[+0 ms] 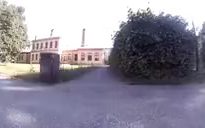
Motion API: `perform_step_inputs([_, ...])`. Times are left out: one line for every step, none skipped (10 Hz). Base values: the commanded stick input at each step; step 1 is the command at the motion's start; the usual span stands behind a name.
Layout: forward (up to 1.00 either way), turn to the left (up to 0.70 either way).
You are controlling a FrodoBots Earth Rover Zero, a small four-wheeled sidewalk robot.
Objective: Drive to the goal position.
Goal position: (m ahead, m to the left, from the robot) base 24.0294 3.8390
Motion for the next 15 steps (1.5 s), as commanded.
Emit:
perform_step_inputs([0.6,0.03])
perform_step_inputs([0.6,0.0])
perform_step_inputs([0.6,0.0])
perform_step_inputs([0.6,0.0])
perform_step_inputs([0.6,0.0])
perform_step_inputs([0.6,0.0])
perform_step_inputs([0.6,0.0])
perform_step_inputs([0.6,0.0])
perform_step_inputs([0.6,0.0])
perform_step_inputs([0.6,0.0])
perform_step_inputs([0.6,0.0])
perform_step_inputs([0.6,0.0])
perform_step_inputs([0.6,0.0])
perform_step_inputs([0.6,0.0])
perform_step_inputs([0.6,0.0])
